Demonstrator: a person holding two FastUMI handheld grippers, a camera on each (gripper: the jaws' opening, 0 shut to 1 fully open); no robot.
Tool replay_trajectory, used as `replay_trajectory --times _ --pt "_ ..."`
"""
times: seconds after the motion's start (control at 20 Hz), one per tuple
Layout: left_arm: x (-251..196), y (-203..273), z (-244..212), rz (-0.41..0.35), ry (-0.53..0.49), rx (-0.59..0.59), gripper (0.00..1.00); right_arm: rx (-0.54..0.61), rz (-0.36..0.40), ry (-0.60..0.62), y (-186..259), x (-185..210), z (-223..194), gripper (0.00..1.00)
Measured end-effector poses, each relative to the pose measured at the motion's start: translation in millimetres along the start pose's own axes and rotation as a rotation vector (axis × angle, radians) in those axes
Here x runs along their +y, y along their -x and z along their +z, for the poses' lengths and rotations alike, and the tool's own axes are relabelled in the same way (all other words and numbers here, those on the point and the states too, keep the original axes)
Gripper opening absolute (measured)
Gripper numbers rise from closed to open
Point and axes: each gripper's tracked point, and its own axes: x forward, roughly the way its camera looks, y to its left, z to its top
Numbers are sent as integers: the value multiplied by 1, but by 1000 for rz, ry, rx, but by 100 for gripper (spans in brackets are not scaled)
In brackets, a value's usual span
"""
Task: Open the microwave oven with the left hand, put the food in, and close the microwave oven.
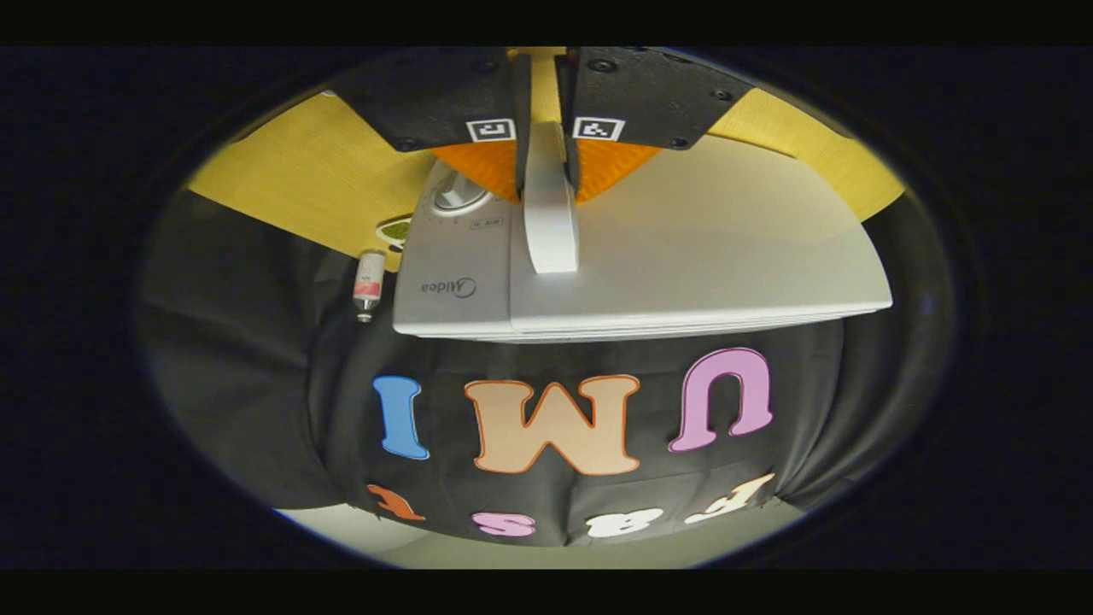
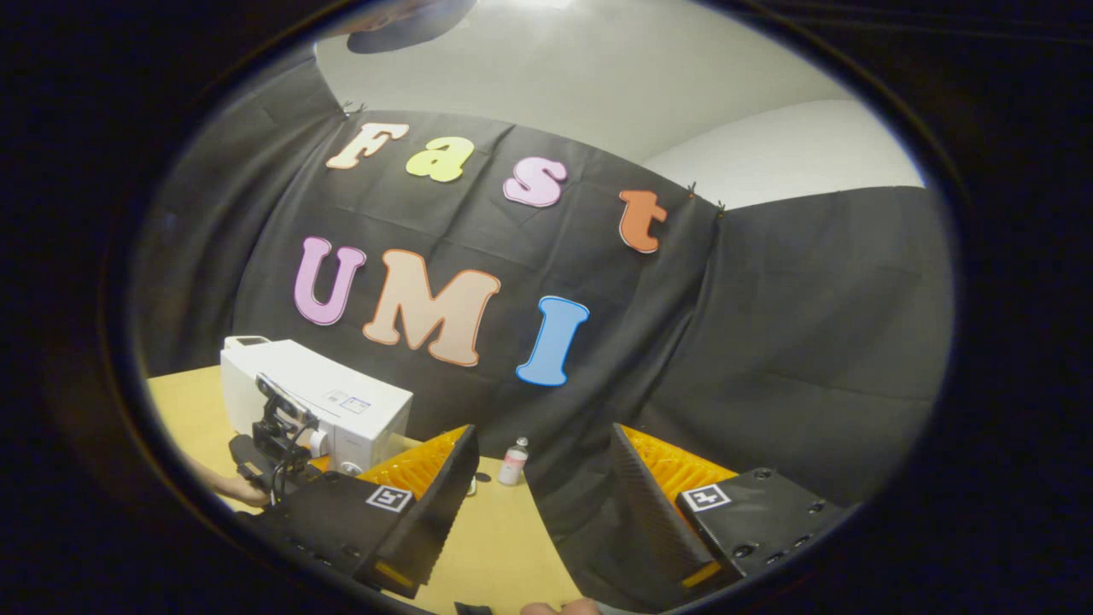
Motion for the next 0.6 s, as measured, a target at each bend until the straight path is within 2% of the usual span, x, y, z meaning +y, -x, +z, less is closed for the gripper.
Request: replay_trajectory --times 0.25,0.3,0.4,0.5,0.6 --pt "0 4 -3 -26 -26 49 5 -21 38 -56 -2 17 7 97" --pt "-1 16 -13 -22 -3 95 6 -30 47 -55 -2 21 9 97" --pt "0 48 -6 -24 -26 39 5 -54 61 -58 -4 29 15 97" --pt "8 83 -17 -31 -50 61 3 -59 84 -87 -5 42 17 97" --pt "19 120 -28 -51 -9 107 3 -68 113 -102 -6 57 19 97"
